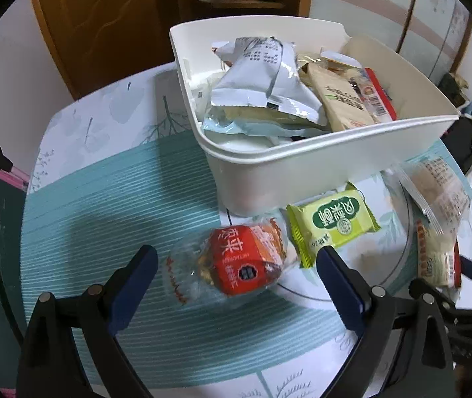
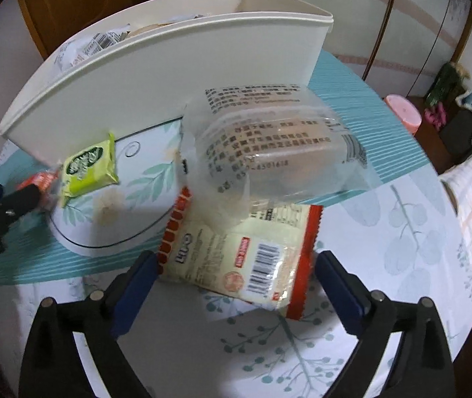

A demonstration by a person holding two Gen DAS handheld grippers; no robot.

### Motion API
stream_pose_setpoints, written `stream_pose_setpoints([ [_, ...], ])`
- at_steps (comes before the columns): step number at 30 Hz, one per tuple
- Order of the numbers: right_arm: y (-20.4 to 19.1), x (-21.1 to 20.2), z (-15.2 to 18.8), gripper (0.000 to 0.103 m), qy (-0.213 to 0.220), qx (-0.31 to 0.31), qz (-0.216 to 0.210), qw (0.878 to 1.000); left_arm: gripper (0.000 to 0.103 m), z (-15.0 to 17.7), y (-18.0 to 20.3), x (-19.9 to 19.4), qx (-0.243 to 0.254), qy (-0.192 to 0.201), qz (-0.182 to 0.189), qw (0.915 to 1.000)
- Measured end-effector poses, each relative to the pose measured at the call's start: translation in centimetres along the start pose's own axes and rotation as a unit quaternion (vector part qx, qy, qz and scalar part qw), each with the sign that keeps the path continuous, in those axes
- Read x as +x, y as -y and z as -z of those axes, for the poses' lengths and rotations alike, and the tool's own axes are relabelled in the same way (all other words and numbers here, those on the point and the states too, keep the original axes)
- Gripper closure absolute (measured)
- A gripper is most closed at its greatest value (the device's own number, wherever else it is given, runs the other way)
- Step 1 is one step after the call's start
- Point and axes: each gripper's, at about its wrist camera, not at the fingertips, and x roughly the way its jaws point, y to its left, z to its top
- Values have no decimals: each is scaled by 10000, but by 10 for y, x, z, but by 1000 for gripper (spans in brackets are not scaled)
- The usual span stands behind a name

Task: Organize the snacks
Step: 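Grasp the small red-wrapped cake with the left gripper while the right holds the clear printed bag, then carry the red cake and printed bag over the basket and open both grippers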

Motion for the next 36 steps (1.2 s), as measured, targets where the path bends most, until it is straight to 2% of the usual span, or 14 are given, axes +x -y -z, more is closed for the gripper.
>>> stream_pose_setpoints([
  [2, 0, 0, -2, 0, 9, 72, -55, 10000, 7, 0, -2, 6, -68, -48, -40, 10000],
  [5, -13, 6, -6, 0, 67, -212, 323, 9992, 7, 3, -6, 14, -163, -89, -105, 9998],
  [7, -18, 4, -4, 0, 158, -274, 346, 9989, 8, 5, -9, 18, -238, -115, -76, 9996],
  [12, -20, 1, -3, 2, 201, -296, 323, 9988, 27, 10, -17, 19, -519, -63, 190, 9985],
  [15, -13, -11, 8, 13, 294, -311, 324, 9986, 34, 15, -17, 16, -607, 40, 167, 9980],
  [17, -7, -12, 7, 29, 362, -318, 290, 9984, 41, 21, -16, 14, -614, 96, 189, 9979],
  [18, -6, -13, 7, 32, 357, -337, 273, 9984, 43, 24, -15, 12, -625, 136, 209, 9977],
  [20, -4, -15, 8, 43, 397, -415, 218, 9981, 48, 30, -13, 8, -655, 164, 187, 9975],
  [21, -4, -16, 8, 45, 397, -438, 202, 9980, 52, 31, -13, 7, -672, 171, 202, 9974],
  [25, 5, -21, 12, 49, 401, -493, -48, 9980, 53, 41, -10, -3, -769, 199, 155, 9967],
  [31, 18, -34, 31, 50, 292, -516, -457, 9972, 53, 71, -6, -30, -1012, 295, 283, 9940],
  [36, 28, -48, 42, 50, 254, -452, -887, 9947, 53, 89, 9, -57, -999, 411, 360, 9935],
])
